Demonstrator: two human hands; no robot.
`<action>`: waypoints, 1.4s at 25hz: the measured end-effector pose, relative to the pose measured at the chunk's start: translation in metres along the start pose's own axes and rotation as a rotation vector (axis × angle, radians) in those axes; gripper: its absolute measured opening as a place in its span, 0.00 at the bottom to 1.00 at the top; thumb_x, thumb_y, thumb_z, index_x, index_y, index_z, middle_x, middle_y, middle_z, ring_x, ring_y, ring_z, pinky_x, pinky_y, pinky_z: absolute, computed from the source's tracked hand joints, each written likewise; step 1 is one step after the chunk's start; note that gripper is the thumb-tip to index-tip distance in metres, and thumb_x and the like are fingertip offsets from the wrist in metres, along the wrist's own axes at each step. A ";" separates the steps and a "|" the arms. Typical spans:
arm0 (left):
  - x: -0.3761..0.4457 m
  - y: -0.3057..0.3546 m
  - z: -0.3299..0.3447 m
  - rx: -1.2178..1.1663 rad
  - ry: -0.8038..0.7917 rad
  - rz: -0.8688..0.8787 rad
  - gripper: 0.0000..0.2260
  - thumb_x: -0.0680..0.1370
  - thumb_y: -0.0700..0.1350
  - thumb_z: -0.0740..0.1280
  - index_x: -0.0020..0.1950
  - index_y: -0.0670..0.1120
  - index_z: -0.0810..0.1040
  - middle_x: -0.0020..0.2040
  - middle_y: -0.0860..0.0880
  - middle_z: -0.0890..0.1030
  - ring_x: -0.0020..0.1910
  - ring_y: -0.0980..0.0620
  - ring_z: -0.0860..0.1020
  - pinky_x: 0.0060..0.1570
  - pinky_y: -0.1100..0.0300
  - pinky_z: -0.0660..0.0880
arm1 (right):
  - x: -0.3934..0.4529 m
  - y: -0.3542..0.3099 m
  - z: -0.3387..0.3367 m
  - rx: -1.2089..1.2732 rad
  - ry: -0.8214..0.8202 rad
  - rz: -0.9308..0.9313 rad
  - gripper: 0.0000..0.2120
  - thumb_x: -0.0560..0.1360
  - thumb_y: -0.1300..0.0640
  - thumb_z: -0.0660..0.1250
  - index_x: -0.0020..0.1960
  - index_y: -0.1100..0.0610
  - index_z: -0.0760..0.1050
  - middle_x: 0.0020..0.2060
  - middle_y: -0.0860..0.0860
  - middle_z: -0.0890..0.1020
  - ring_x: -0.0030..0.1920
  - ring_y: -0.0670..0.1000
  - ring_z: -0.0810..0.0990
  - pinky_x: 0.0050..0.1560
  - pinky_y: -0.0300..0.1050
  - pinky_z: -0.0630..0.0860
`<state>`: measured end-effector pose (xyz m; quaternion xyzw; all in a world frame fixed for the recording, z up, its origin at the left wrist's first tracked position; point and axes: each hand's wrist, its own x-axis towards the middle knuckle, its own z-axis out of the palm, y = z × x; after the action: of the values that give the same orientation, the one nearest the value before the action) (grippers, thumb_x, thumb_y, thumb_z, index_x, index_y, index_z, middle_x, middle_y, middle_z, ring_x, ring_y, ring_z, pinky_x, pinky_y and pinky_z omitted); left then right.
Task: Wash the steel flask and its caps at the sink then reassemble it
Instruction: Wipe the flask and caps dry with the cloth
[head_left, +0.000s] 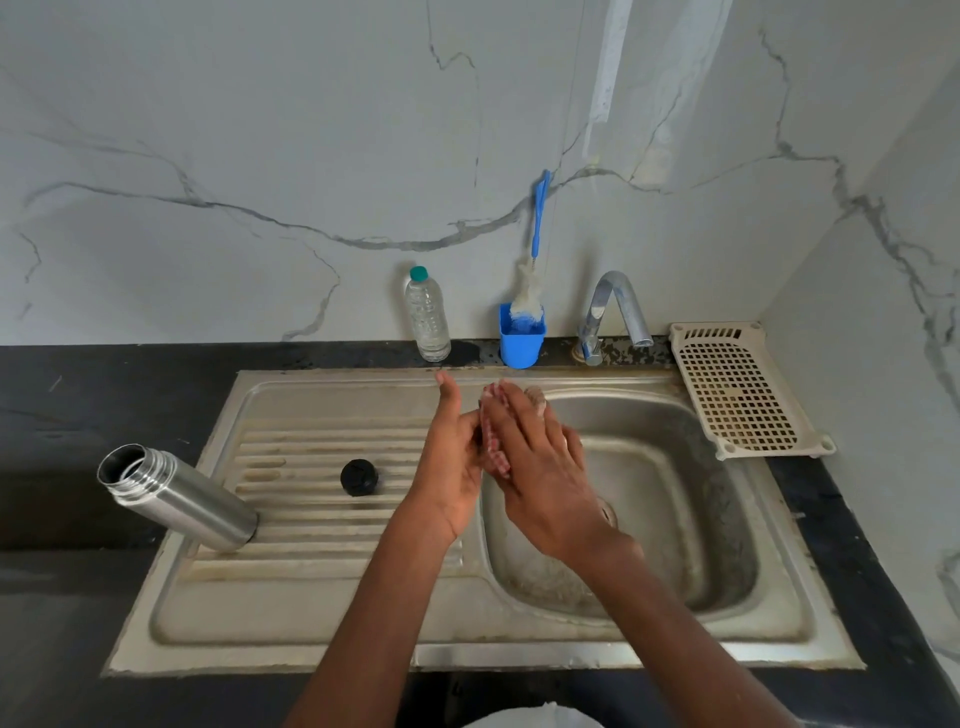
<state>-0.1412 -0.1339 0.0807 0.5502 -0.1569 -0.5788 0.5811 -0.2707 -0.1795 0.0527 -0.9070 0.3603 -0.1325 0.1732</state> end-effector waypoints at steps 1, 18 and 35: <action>-0.004 0.001 0.005 0.091 -0.015 0.033 0.40 0.80 0.75 0.47 0.69 0.46 0.81 0.62 0.49 0.86 0.65 0.56 0.81 0.64 0.61 0.74 | -0.002 -0.001 0.003 -0.053 0.014 -0.010 0.40 0.81 0.52 0.64 0.84 0.43 0.42 0.84 0.43 0.44 0.84 0.56 0.49 0.79 0.61 0.58; -0.030 0.022 0.028 0.174 -0.118 0.369 0.33 0.78 0.65 0.40 0.58 0.62 0.85 0.54 0.61 0.87 0.57 0.68 0.81 0.55 0.74 0.74 | 0.048 -0.014 -0.060 0.909 0.104 0.381 0.29 0.83 0.33 0.54 0.62 0.56 0.78 0.36 0.50 0.81 0.33 0.47 0.81 0.38 0.45 0.80; -0.015 0.046 0.036 0.104 -0.257 0.369 0.48 0.76 0.77 0.38 0.77 0.46 0.74 0.72 0.44 0.79 0.75 0.48 0.73 0.80 0.47 0.59 | 0.043 -0.018 -0.079 1.241 0.270 0.269 0.20 0.87 0.44 0.54 0.72 0.51 0.75 0.32 0.58 0.77 0.31 0.50 0.77 0.32 0.47 0.76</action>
<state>-0.1524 -0.1502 0.1377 0.4632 -0.3573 -0.5192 0.6231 -0.2587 -0.2145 0.1361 -0.5605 0.3457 -0.4062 0.6335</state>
